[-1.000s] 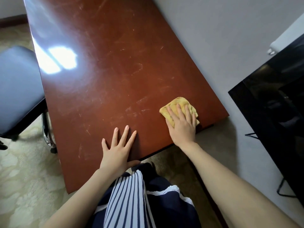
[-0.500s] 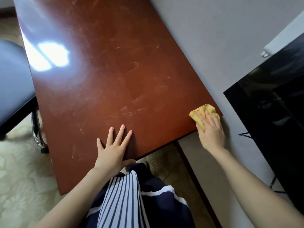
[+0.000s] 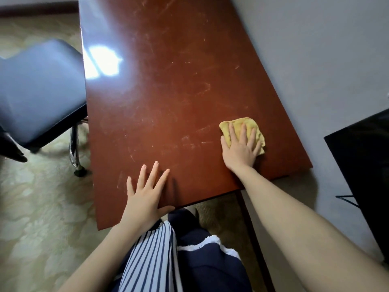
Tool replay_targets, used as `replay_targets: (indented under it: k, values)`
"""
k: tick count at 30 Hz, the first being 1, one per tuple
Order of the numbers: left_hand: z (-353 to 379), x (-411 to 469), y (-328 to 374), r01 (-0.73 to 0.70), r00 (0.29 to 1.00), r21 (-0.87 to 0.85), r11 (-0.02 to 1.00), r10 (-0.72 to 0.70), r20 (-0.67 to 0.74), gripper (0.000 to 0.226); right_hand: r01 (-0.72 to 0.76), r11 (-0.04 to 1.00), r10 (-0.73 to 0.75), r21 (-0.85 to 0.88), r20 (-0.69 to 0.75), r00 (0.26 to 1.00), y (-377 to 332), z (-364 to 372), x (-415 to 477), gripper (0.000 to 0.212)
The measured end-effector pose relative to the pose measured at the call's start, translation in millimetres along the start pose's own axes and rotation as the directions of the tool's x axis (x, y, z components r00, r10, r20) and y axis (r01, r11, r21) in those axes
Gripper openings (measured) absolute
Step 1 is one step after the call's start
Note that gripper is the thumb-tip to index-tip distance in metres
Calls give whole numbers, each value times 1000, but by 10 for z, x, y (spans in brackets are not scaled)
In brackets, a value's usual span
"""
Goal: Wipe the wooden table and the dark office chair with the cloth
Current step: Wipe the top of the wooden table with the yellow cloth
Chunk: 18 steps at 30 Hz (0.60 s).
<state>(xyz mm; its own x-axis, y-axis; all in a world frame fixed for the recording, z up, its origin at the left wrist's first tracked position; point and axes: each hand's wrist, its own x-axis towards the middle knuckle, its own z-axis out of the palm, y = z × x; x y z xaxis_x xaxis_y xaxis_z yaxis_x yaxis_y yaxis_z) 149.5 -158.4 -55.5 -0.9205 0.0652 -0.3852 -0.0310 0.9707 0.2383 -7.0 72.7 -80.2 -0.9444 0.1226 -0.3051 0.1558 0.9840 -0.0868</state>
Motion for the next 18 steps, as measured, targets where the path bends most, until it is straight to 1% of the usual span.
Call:
replay_targets:
  k: [2,4,7,10,12,13,14,15,18]
  values:
    - [-22,-14,-55,62,998,0,998,-62,3,105,127,992,-128,-24,-24,992,-186,88,-175,58]
    - [-47,3,-95,129,992,-26,991,-129,8,109,267,964,-267,-20,-41,963,-290,163,-377,57]
    - [-72,15,-143,217,976,-153,964,-219,2,112,435,900,-431,26,-91,898,-290,276,-726,52]
    - [-60,11,-171,192,981,-167,967,-193,10,115,577,811,-555,100,-180,812,-106,363,-1049,44]
    - [-31,10,-182,158,987,-142,977,-155,30,116,670,737,-648,88,-189,738,109,375,-1176,43]
    - [-19,9,-186,143,989,-128,981,-139,40,116,696,713,-676,82,-185,714,235,364,-1202,43]
    - [-12,8,-193,131,991,-117,984,-126,47,116,703,707,-682,81,-189,707,360,345,-1207,43]
    - [-12,7,-206,124,992,-110,986,-119,51,116,689,720,-666,85,-196,720,478,315,-1203,43]
    - [-25,6,-253,120,992,-107,987,-116,44,114,580,808,-546,103,-239,803,761,201,-1101,42]
